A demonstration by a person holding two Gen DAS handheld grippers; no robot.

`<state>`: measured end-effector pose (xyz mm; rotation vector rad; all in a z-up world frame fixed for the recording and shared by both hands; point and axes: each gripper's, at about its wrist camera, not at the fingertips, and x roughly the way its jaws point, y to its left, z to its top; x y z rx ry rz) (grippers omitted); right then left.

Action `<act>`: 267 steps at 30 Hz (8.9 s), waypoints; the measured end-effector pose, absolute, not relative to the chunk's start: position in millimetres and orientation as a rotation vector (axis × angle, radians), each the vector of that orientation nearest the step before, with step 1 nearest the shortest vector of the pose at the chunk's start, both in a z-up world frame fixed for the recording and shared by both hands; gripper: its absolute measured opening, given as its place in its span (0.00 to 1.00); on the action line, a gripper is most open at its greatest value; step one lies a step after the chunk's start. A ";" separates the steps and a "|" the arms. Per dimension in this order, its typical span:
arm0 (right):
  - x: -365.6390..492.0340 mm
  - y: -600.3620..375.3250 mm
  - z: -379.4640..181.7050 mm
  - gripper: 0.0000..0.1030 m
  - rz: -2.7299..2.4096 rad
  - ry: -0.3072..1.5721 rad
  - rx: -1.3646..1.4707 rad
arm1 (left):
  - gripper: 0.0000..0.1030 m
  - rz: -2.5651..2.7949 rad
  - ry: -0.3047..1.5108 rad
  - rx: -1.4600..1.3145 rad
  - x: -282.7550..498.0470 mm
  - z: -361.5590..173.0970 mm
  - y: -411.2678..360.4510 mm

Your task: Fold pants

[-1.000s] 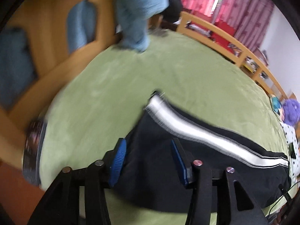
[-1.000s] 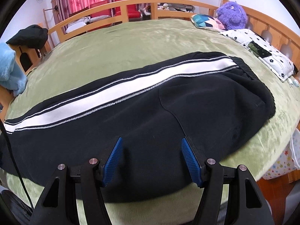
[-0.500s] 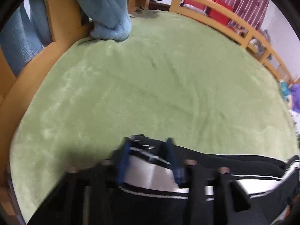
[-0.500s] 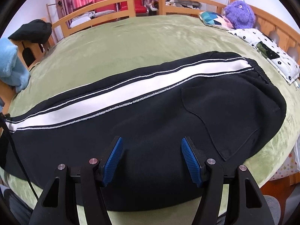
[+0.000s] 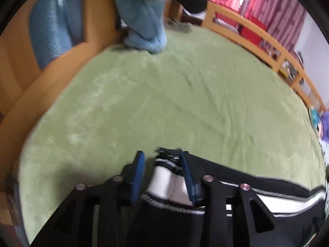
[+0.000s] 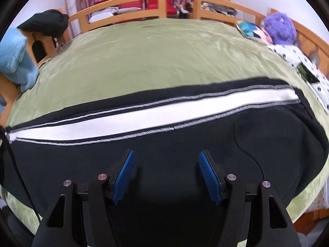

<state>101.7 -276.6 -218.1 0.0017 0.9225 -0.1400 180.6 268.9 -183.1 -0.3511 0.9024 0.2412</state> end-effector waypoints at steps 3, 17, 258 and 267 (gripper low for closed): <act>103.6 -275.2 -215.3 0.62 -0.128 0.916 -0.027 | 0.56 0.246 0.866 -0.318 168.1 -160.2 261.9; 61.2 -365.2 -201.0 0.60 -0.205 0.894 0.043 | 0.58 -0.043 0.952 -0.303 147.4 -151.9 122.9; 57.4 -365.1 -254.8 0.53 0.095 0.985 0.281 | 0.69 -0.414 1.073 -0.335 45.0 -188.1 -2.8; 24.6 -395.1 -196.3 0.17 0.154 0.742 0.345 | 0.69 -0.432 1.068 -0.317 48.5 -177.1 -20.4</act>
